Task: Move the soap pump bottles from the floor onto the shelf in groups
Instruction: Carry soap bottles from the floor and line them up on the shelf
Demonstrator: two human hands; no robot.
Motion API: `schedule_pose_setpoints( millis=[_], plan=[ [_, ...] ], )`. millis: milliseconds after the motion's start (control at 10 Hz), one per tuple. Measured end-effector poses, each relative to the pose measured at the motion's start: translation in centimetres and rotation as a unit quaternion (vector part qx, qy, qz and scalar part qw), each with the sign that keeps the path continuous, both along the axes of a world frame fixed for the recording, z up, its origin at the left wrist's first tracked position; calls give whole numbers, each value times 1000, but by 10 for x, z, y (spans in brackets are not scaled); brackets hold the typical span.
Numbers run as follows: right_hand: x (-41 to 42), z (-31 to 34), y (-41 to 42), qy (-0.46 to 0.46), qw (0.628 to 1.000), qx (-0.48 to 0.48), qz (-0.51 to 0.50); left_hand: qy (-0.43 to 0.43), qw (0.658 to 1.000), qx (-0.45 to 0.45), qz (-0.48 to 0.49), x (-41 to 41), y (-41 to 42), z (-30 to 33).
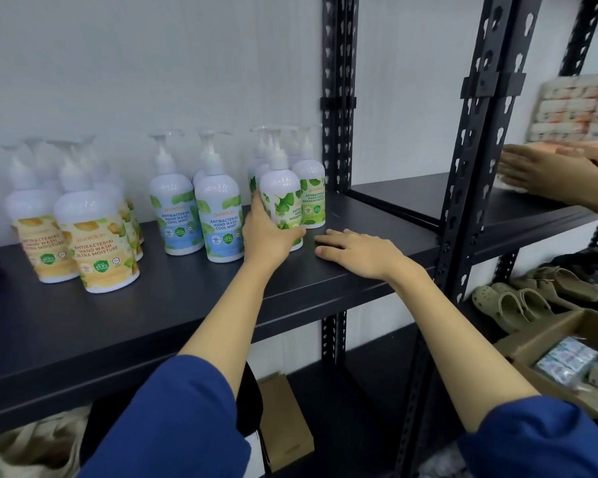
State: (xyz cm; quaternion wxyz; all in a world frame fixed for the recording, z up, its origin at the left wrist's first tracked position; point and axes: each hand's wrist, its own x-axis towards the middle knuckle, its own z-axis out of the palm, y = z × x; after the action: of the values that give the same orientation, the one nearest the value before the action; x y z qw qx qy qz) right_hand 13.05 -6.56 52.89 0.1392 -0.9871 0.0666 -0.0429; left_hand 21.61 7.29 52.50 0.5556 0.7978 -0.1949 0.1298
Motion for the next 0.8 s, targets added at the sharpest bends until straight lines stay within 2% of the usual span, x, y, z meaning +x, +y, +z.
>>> schedule_pose_setpoints(
  millis=[100,300,400,500,600,800],
  plan=[
    [0,0,0,1,1000,-2,-1,-6,1000,7,-7,-2,-1,1],
    [1,0,1,4,1000,-1,-2,-78,993,61,68,-15,-6,5],
    [0,0,1,4,1000,-2,-1,-83,991,69,75,-13,-7,5],
    [-1,1,1,3,1000,-1,-3,-50,998,18,35,-8,-4,5],
    [-2,1,2,3,1000,-1,-5,-39,999,9,20,-8,-4,5],
    [-2,1,2,2,1000,1,-8,-69,996,19,61,-11,-4,6]
  ],
)
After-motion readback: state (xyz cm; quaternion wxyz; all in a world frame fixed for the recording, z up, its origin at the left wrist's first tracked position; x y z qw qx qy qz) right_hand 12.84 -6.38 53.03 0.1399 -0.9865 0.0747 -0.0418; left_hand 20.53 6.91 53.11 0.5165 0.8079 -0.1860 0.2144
